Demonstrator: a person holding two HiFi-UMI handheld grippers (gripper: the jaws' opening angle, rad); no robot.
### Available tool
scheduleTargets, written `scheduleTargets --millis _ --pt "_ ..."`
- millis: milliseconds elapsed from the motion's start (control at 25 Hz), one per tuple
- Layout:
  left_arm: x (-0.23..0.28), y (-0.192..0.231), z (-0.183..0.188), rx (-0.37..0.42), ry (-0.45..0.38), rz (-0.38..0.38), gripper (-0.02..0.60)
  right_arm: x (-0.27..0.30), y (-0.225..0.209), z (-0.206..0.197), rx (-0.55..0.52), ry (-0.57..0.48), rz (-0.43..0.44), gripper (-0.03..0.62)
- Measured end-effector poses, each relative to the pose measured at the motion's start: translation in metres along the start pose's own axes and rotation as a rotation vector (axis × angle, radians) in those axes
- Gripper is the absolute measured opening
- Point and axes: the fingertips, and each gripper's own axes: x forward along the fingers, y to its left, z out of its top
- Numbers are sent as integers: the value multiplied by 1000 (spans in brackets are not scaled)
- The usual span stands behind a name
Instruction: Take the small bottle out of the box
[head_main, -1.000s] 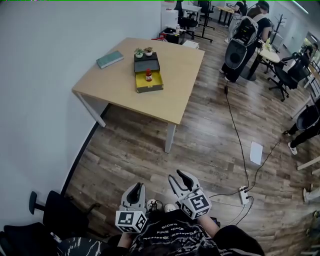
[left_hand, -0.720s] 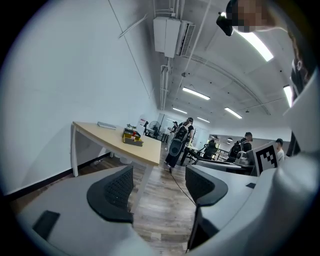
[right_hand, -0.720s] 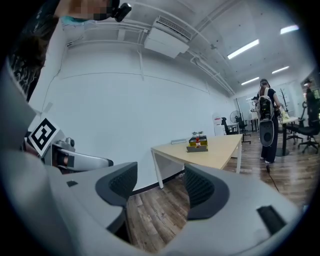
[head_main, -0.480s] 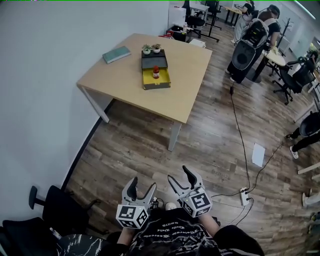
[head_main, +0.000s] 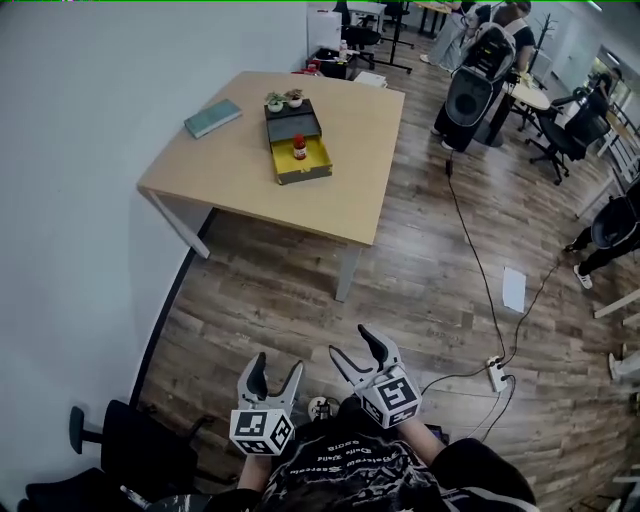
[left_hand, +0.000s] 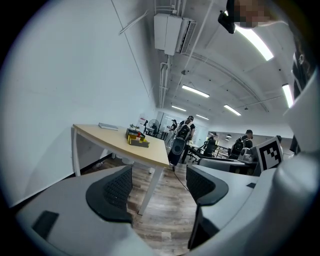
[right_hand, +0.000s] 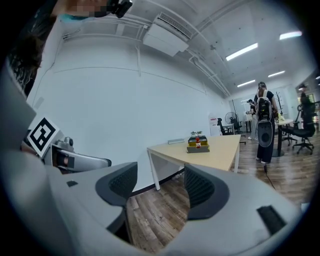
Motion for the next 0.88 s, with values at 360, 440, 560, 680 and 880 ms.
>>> scheduleTargets --millis 360,440,560,680,880 --pt "9 27 -5 -33 20 17 345 33 8 -2 -6 17 35 304" --pt "20 26 -4 -37 20 2 345 42 -2 -4 6 20 31 304" --pt "42 22 8 -37 -1 -28 345 58 -24 -4 26 29 20 304" --pt "69 22 17 -25 5 -34 345 75 -45 2 31 33 19 304" --pt "116 27 40 -5 -15 -7 345 106 -86 21 18 22 22 304"
